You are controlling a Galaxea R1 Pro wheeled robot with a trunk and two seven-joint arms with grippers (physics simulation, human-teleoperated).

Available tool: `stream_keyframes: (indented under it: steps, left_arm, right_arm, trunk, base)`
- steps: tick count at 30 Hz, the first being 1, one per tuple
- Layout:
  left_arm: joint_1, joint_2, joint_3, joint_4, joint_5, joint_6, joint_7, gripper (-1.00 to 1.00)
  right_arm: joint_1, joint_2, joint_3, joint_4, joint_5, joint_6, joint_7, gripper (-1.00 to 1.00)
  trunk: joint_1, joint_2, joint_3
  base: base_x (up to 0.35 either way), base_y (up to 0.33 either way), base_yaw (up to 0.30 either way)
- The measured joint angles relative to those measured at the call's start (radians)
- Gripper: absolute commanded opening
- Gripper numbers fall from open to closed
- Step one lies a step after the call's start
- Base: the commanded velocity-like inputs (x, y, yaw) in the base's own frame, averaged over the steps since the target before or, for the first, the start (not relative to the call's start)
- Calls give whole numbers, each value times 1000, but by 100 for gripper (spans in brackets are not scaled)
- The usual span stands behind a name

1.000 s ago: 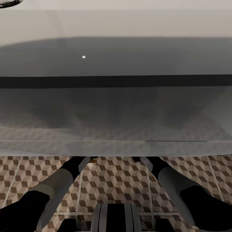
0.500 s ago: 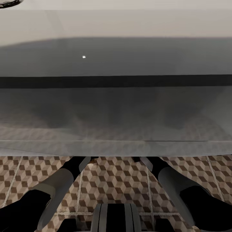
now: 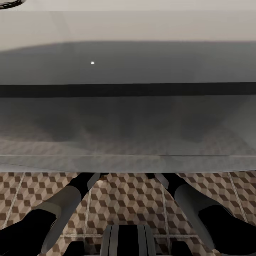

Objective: Take the four mousetraps from the cabinet in the bathroom and place them on the bathroom floor. Make sure all four end up on the same floor surface, and ensure that at least two of them are either under or directly next to the same bathroom sink.

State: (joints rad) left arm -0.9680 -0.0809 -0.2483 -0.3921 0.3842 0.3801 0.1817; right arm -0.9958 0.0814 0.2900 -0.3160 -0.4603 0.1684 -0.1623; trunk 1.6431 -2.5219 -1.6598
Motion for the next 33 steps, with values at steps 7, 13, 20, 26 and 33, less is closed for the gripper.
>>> stream_keyframes:
  steps: [7,13,20,26,33]
  left_arm:
    - [-1,-1,0,1,0,4,-1,-100]
    - [-1,-1,-1,2,0,6,-2,-100]
    - [0,-1,-1,1,4,7,-1,-100]
    - [0,-1,-1,1,4,7,0,-100]
    - [-1,-1,-2,0,-1,7,-1,-100]
  right_arm:
    - [0,-1,2,0,4,0,0,100]
    - [0,-1,2,0,3,0,1,100]
    - [0,-1,3,0,4,0,1,100]
    - [0,-1,3,0,5,0,0,100]
    - [-1,-1,3,-1,6,0,0,100]
  trunk:
    - [0,0,0]
    - [0,0,0]
    - [0,0,0]
    - [0,0,0]
    - [0,0,-2]
  base:
    - [0,0,0]
    - [0,0,0]
    - [0,0,0]
    - [0,0,0]
    - [0,0,0]
